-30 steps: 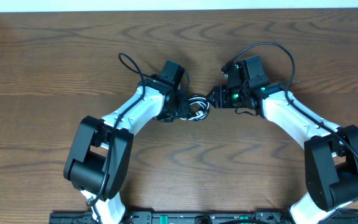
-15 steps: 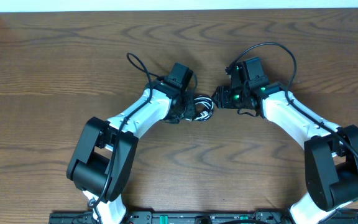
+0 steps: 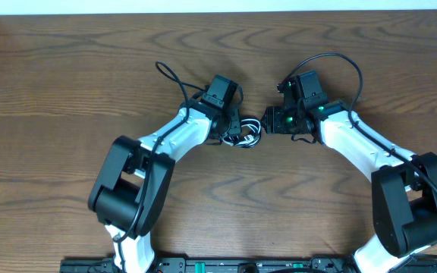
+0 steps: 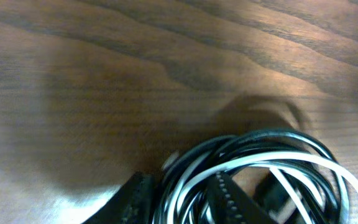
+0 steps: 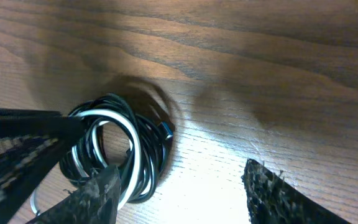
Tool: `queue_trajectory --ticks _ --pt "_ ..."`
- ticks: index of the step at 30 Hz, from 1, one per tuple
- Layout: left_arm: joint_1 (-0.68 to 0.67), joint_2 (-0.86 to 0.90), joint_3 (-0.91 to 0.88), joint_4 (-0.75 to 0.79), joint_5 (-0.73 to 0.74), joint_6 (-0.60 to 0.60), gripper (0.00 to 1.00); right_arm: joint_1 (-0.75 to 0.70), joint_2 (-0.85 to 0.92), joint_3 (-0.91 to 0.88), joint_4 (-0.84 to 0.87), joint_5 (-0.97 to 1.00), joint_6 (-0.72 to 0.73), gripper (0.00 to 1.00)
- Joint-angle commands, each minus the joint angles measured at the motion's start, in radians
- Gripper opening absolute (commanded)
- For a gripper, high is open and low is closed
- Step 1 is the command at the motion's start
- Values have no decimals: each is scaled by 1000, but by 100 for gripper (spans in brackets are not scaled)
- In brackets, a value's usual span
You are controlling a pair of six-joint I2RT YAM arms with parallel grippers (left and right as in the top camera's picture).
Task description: Untangle cables
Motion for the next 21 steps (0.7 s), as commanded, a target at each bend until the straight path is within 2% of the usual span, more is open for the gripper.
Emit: queue_trajectory --ticks 1,2,4,5,6,7,11,15,19,21 --pt "4 59 -13 8 -15 -7 19 7 -12 9 -6 9 -12 60" --pt "4 59 -13 8 -11 -6 8 7 -12 9 -9 9 -12 59" --pt "3 56 -12 17 10 7 8 7 -12 9 -19 9 -12 55" --pt "4 55 -12 27 40 38 8 6 -12 8 -28 9 -12 47" --pt "4 54 -12 43 89 82 8 6 -12 9 -38 9 -13 43" --pt "4 54 -12 74 214 183 8 6 -12 9 -58 9 -18 42" --pt "4 54 -12 90 450 381 11 6 -12 9 -86 9 -94 37" --pt "5 53 -11 74 502 445 10 6 -12 8 -114 9 -118 37" --pt "29 51 10 70 599 446 11 6 -12 9 -139 9 -176 40" --pt "52 51 27 69 657 433 17 6 -12 9 -150 9 -216 50"
